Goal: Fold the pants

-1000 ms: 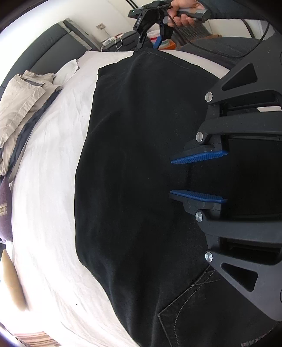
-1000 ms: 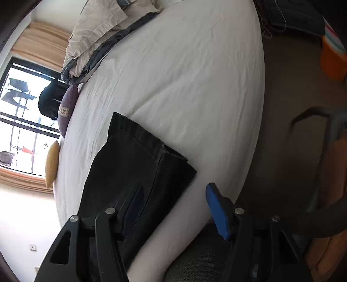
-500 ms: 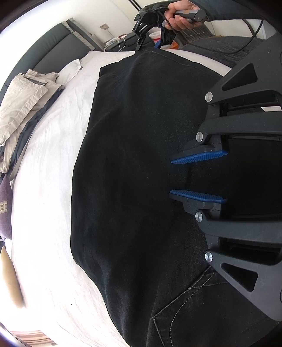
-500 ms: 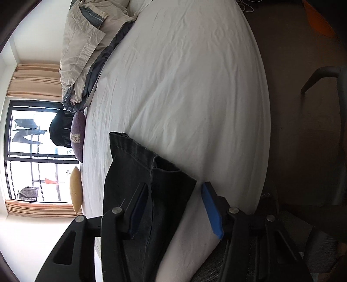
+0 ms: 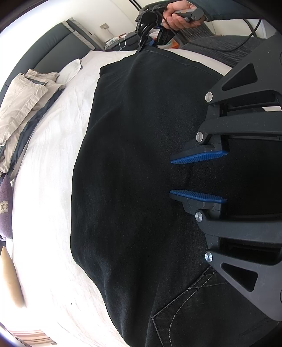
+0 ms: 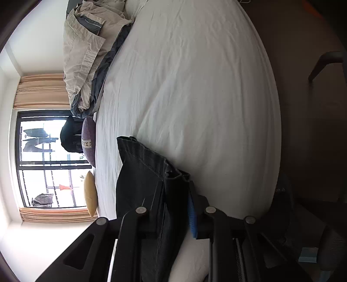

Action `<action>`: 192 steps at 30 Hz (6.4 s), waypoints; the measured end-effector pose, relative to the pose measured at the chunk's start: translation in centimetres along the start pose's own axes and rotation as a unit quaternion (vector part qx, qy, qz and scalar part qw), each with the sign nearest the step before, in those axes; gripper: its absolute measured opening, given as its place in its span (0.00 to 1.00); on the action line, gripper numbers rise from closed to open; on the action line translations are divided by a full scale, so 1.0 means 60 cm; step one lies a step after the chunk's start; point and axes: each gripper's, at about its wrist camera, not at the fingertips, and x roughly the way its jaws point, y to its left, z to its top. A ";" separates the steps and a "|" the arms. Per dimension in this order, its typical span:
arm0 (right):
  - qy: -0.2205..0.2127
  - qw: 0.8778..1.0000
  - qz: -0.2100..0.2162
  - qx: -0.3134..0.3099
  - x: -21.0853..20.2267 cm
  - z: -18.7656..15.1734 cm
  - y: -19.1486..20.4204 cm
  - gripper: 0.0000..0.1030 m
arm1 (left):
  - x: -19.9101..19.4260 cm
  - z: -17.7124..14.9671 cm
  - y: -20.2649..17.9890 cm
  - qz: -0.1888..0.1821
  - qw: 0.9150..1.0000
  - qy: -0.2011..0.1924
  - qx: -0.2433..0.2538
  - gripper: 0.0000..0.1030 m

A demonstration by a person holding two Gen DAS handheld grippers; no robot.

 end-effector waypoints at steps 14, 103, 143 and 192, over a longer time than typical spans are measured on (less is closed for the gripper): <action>-0.023 0.996 -0.031 -0.075 -0.008 -0.012 0.046 0.14 | 0.009 0.011 0.024 -0.022 0.999 0.019 -0.030 0.23; 0.184 0.549 -0.039 -0.814 0.121 -0.668 0.276 0.41 | -0.077 -0.023 0.203 -0.107 0.971 0.053 -0.206 0.14; 0.449 0.801 0.161 -0.363 0.367 -0.160 0.370 0.68 | -0.040 -0.059 0.099 -0.106 0.983 0.004 -0.152 0.14; 0.434 0.818 0.130 -0.355 0.355 -0.396 0.339 0.65 | -0.249 -0.359 0.404 -0.075 0.825 -0.215 -0.518 0.89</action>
